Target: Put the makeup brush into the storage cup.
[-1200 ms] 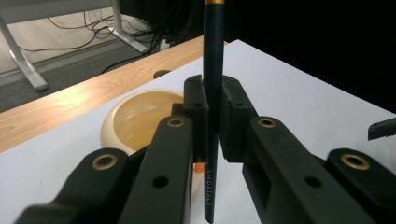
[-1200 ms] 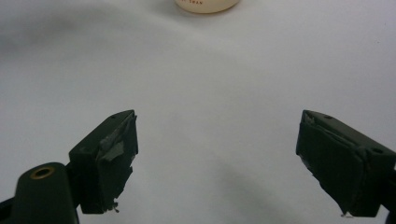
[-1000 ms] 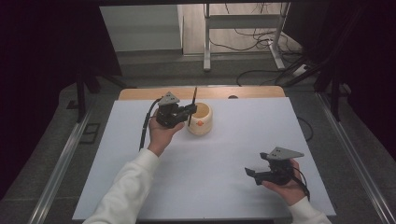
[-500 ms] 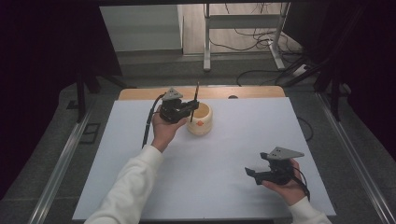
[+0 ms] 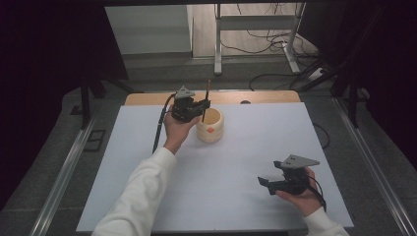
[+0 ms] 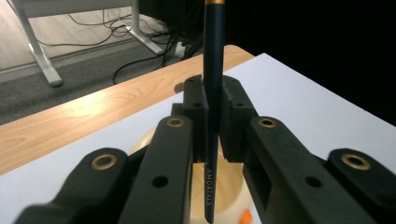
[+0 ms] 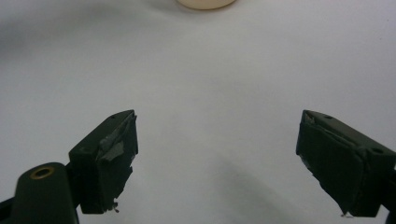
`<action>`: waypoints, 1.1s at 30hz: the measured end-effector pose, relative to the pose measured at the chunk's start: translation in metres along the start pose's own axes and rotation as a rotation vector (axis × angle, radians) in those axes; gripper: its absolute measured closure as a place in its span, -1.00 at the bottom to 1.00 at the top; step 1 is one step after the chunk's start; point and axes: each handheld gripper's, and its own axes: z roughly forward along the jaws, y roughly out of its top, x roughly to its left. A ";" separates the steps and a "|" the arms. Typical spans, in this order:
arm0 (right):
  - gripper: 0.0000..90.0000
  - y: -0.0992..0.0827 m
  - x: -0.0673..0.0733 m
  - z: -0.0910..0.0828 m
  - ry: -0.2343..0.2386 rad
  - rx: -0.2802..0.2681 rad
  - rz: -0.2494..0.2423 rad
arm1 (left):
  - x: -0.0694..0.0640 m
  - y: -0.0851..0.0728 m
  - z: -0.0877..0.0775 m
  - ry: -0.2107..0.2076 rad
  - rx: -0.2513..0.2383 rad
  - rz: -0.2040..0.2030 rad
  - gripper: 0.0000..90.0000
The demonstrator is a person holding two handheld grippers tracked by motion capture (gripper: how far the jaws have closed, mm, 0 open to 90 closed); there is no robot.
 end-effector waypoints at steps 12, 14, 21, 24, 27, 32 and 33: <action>-0.70 -0.001 -0.002 0.000 0.001 0.000 0.003 | 0.005 0.002 0.019 -0.010 -0.003 -0.040 0.84; -0.70 -0.001 -0.002 0.000 0.001 0.001 0.004 | 0.005 0.002 0.020 -0.017 -0.001 -0.050 0.84; -0.70 -0.001 -0.001 0.000 0.003 0.001 0.004 | 0.006 0.000 0.023 -0.016 0.002 -0.055 0.84; -0.70 -0.001 -0.001 0.000 0.003 0.003 0.002 | 0.006 -0.002 0.024 -0.017 0.014 -0.049 0.84; -0.70 -0.001 -0.001 0.000 0.004 0.003 0.002 | 0.006 -0.006 0.028 -0.018 0.015 -0.057 0.78; -0.70 -0.001 -0.001 -0.001 0.004 0.001 0.003 | 0.006 -0.011 0.033 0.033 0.080 -0.061 -0.43; -0.70 -0.001 -0.002 -0.001 0.005 0.000 0.003 | 0.006 -0.011 0.030 0.033 0.073 -0.053 -0.48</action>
